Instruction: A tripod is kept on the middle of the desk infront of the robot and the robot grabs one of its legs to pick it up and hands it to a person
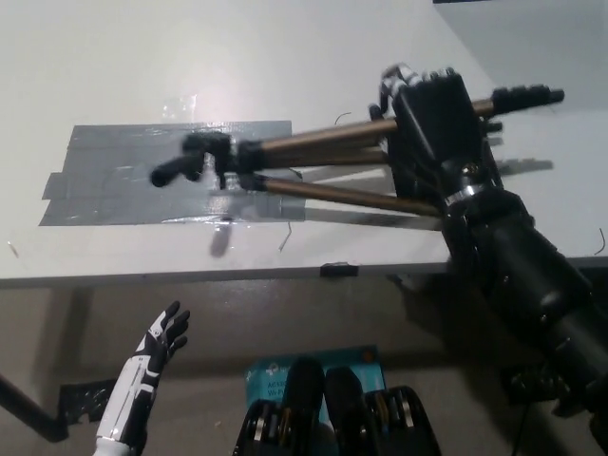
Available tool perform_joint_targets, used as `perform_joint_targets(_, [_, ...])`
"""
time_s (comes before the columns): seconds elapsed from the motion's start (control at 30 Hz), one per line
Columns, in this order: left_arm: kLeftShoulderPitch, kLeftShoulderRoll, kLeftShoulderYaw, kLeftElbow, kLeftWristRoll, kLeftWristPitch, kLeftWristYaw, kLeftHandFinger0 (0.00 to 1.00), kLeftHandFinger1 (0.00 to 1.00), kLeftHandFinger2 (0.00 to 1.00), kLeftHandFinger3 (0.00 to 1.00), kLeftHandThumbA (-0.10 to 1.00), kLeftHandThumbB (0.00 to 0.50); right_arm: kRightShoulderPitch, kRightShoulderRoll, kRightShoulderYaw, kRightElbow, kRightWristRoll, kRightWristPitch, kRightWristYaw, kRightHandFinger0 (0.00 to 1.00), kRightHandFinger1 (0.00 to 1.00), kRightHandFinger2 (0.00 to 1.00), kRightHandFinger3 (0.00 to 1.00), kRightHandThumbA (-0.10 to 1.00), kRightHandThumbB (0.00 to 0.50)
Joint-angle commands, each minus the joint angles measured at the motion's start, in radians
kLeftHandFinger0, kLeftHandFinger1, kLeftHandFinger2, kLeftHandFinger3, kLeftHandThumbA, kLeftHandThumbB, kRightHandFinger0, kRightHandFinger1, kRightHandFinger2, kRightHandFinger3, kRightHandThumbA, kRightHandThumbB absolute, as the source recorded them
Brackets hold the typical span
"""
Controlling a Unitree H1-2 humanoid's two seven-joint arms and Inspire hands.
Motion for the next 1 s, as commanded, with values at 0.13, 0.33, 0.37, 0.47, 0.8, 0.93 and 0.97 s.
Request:
perform_joint_targets(0.13, [-0.020, 0.026, -0.003, -0.023, 0.020, -0.037, -0.017, 0.97, 1.00, 1.00, 1.00, 1.00, 0.142, -0.160, -0.001, -0.037, -0.084, -0.036, -0.083, -0.173, 0.00, 0.14, 0.64, 0.73, -0.10, 0.180])
perform_joint_targets(0.33, [-0.014, 0.024, -0.004, -0.037, 0.017, -0.018, -0.020, 0.98, 1.00, 1.00, 1.00, 1.00, 0.155, -0.185, 0.006, -0.034, 0.036, -0.026, -0.094, -0.175, 0.00, 0.20, 0.66, 0.72, -0.10, 0.174])
perform_joint_targets(0.37, [-0.012, 0.024, -0.005, -0.036, 0.018, -0.022, -0.021, 0.97, 1.00, 1.00, 1.00, 1.00, 0.148, -0.186, 0.005, -0.030, 0.067, -0.027, -0.101, -0.184, 0.00, 0.20, 0.65, 0.70, -0.10, 0.183])
perform_joint_targets(0.47, [-0.008, 0.026, -0.006, -0.032, 0.020, -0.033, -0.020, 0.97, 1.00, 1.00, 1.00, 1.00, 0.134, -0.204, 0.012, -0.019, 0.176, -0.026, -0.099, -0.197, 0.00, 0.24, 0.66, 0.66, -0.10, 0.212])
perform_joint_targets(0.8, [-0.008, 0.027, -0.004, -0.037, 0.014, -0.020, -0.022, 0.97, 1.00, 1.00, 1.00, 1.00, 0.139, -0.252, 0.026, -0.020, 0.381, 0.012, -0.154, -0.232, 0.00, 0.00, 0.17, 0.60, -0.10, 0.256])
perform_joint_targets(0.93, [-0.004, 0.026, -0.004, -0.042, 0.014, -0.016, -0.021, 0.97, 1.00, 1.00, 1.00, 1.00, 0.144, -0.257, 0.037, -0.029, 0.378, 0.017, -0.153, -0.256, 0.00, 0.00, 0.15, 0.59, -0.10, 0.288])
perform_joint_targets(0.97, [-0.004, 0.026, -0.004, -0.040, 0.012, -0.019, -0.022, 0.97, 1.00, 1.00, 1.00, 1.00, 0.142, -0.257, 0.039, -0.031, 0.376, 0.019, -0.153, -0.255, 0.00, 0.00, 0.16, 0.50, -0.10, 0.263])
